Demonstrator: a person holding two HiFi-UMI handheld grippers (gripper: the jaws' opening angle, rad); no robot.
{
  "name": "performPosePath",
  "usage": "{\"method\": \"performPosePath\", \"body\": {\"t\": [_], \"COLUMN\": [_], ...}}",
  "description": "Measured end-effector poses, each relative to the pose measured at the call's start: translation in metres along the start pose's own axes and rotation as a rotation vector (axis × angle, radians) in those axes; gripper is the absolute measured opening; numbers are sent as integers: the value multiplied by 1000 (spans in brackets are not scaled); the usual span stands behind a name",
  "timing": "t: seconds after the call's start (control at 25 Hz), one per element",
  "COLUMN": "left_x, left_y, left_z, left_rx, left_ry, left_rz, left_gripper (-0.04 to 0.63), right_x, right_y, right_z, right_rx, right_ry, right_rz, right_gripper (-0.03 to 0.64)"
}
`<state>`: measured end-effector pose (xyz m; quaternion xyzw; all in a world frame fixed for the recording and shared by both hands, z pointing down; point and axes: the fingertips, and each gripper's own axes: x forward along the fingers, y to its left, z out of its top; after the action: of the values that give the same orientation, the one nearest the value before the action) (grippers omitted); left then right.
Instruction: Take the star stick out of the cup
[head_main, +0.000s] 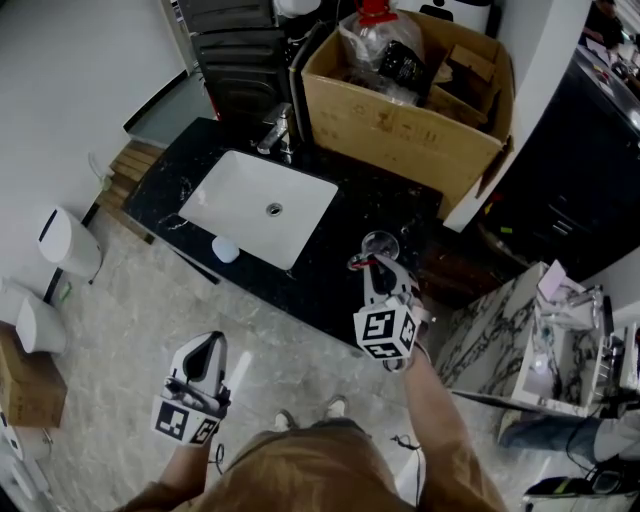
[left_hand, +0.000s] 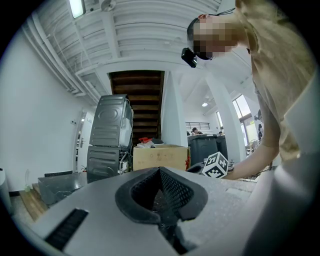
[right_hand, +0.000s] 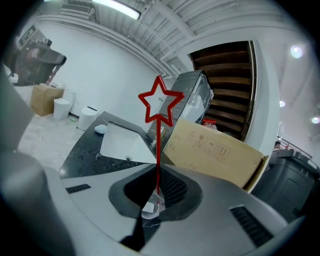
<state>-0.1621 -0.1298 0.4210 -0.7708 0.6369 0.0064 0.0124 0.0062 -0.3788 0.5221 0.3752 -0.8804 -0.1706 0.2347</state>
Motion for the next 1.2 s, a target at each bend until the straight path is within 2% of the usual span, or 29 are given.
{"method": "performPosePath", "body": {"t": [0.44, 1.2], "left_x": [8, 8], "left_y": [-10, -14], "left_z": [1, 4], "left_rx": [-5, -14], "left_ry": [-13, -37], "left_rz": [-45, -116], "left_gripper": [2, 2], "right_x": [-18, -46], "right_y": [-17, -19], "right_z": [22, 43], "right_rx": [54, 55], "right_ry": [-51, -71], "right_rz": [-42, -87], "right_gripper": [12, 12]}}
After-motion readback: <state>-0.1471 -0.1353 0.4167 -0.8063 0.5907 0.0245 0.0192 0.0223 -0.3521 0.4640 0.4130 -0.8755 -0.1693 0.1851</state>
